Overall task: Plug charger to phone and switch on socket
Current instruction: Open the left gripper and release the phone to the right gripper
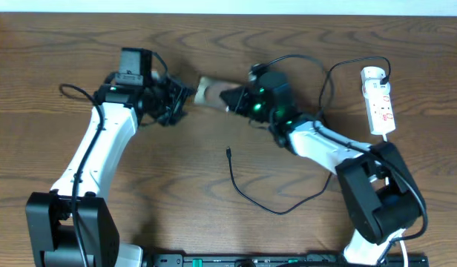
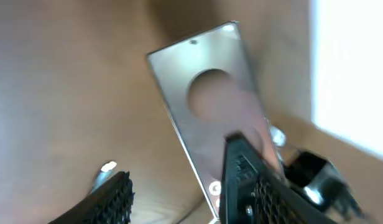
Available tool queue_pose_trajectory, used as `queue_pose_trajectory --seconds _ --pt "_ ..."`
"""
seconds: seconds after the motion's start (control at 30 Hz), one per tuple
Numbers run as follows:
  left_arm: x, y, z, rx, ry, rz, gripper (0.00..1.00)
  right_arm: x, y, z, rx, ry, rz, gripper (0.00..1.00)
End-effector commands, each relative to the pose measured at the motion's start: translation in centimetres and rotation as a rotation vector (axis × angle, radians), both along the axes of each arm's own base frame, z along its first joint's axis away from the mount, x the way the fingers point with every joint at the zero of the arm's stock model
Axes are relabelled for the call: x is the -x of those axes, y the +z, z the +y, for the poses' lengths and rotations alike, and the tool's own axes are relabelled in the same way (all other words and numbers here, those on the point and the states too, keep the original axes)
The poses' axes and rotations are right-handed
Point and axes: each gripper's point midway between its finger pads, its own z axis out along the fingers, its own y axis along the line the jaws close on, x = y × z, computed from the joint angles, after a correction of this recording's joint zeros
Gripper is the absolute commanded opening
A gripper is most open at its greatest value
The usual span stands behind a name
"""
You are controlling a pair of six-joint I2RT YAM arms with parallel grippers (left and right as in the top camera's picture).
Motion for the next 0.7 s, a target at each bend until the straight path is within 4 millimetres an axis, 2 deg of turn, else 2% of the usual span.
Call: queue_pose_trajectory --seconds 0.0,0.03,0.17,0.27,0.3,0.33,0.43,0.57,0.67 --pt "-0.5 3.8 -2.1 0.121 -0.217 -0.206 0.59 -1.6 6.6 -0.8 -0.192 -0.080 -0.021 0.01" --pt "-0.9 4.7 -2.4 0.146 -0.234 -0.249 0.62 -2.0 7.7 -1.0 -0.246 -0.097 -0.025 0.01" --pt "-1.4 6.8 -3.3 0.215 -0.289 -0.344 0.66 -2.9 10.9 -1.4 -0.378 -0.122 -0.066 0.01" --pt "-1.5 8.6 -3.9 0.283 -0.320 -0.397 0.65 -3.4 13.2 -2.0 -0.466 -0.144 -0.103 0.02" --pt "-1.6 9.1 -4.0 0.299 -0.323 -0.410 0.62 -3.5 13.4 -2.1 -0.475 -0.149 -0.109 0.02" --pt "-1.7 9.5 -4.0 0.315 -0.323 -0.416 0.55 -3.7 13.8 -2.5 -0.487 -0.161 -0.118 0.02" --pt "-2.0 10.0 -3.8 0.344 -0.291 -0.399 0.08 -4.4 13.8 -3.5 -0.492 -0.195 -0.119 0.02" --pt "-2.3 10.2 -3.1 0.398 -0.222 -0.327 0.07 -5.6 13.6 -5.6 -0.485 -0.240 -0.121 0.01" --pt "-2.4 12.1 -3.0 0.471 -0.241 -0.356 0.07 -6.2 13.5 -6.9 -0.482 -0.265 -0.127 0.01"
